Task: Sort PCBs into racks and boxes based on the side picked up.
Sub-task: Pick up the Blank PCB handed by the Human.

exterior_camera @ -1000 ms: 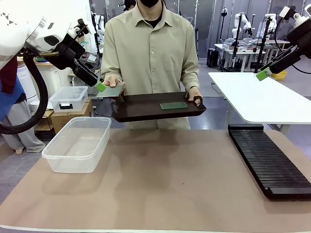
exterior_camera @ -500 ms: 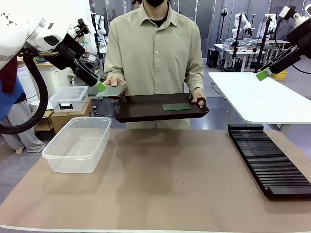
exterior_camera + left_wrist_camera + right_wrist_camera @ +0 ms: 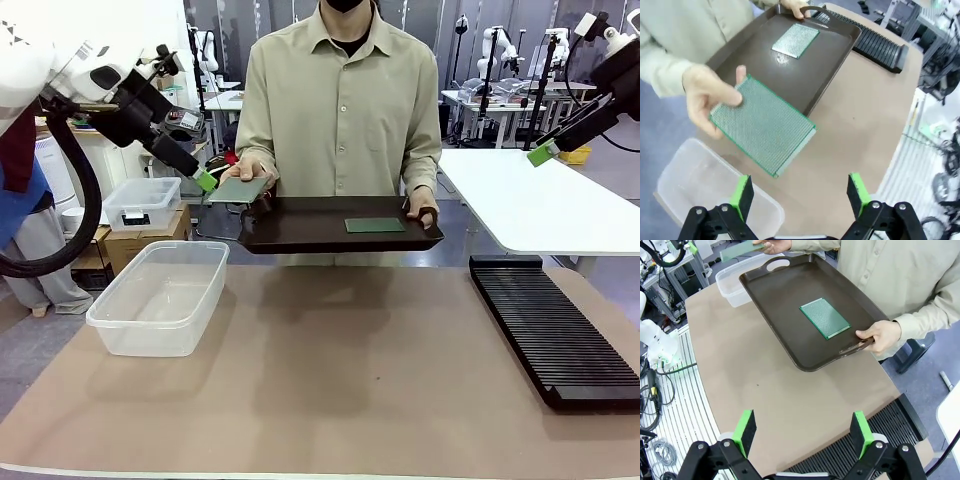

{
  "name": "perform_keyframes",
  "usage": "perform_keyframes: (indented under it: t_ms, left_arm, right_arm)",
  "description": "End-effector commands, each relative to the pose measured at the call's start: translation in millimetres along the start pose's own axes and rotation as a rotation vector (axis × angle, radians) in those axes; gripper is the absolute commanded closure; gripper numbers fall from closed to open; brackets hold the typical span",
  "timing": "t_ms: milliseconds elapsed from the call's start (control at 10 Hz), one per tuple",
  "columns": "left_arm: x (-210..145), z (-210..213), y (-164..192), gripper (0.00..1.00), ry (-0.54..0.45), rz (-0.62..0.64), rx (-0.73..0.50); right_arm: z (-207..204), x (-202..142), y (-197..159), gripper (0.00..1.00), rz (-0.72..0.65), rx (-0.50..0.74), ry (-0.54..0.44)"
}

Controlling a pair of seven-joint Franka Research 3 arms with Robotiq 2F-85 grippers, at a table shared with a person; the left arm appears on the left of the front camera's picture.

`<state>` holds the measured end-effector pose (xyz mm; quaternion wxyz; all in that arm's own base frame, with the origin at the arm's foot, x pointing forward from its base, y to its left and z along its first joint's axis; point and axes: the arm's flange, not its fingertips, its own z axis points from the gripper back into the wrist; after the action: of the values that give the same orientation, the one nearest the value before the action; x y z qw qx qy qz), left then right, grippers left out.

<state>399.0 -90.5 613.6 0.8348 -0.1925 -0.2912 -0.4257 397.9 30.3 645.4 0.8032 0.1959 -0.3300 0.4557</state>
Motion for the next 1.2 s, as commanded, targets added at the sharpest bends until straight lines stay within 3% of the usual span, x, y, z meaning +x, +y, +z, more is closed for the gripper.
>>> perform_keyframes:
  t_ms: [0, 400, 500, 600, 700, 1000, 1100]
  left_arm:
    - [4.2, 2.4, 39.5, 0.00, -0.029, 0.215, -0.135]
    - [-12.6, -21.5, 92.6, 0.00, -0.062, 0.317, -0.348]
    - [-14.7, -28.4, 98.3, 0.00, -0.052, 0.331, -0.353]
    - [-14.4, -32.3, 88.5, 0.00, -0.029, 0.195, -0.402]
    - [-16.7, -26.8, 89.4, 0.00, -0.050, 0.332, -0.315]
    - [-17.8, -33.2, 91.5, 0.00, -0.027, 0.299, -0.341]
    - [-10.6, -35.4, 97.4, 0.00, -0.029, 0.532, -0.383]
  right_arm:
    - [-1.0, -0.2, -0.2, 0.00, 0.001, 0.010, -0.004]
    - [-1.0, -0.2, -0.2, 0.00, 0.001, 0.010, -0.004]
    - [-1.0, -0.2, -0.2, 0.00, 0.001, 0.010, -0.004]
    - [-1.0, -0.2, -0.2, 0.00, 0.001, 0.010, -0.004]
    - [-1.0, -0.2, -0.2, 0.00, 0.001, 0.010, -0.004]
    - [-1.0, -0.2, -0.2, 0.00, 0.001, 0.010, -0.004]
    - [-1.0, -0.2, -0.2, 0.00, 0.001, 0.010, -0.004]
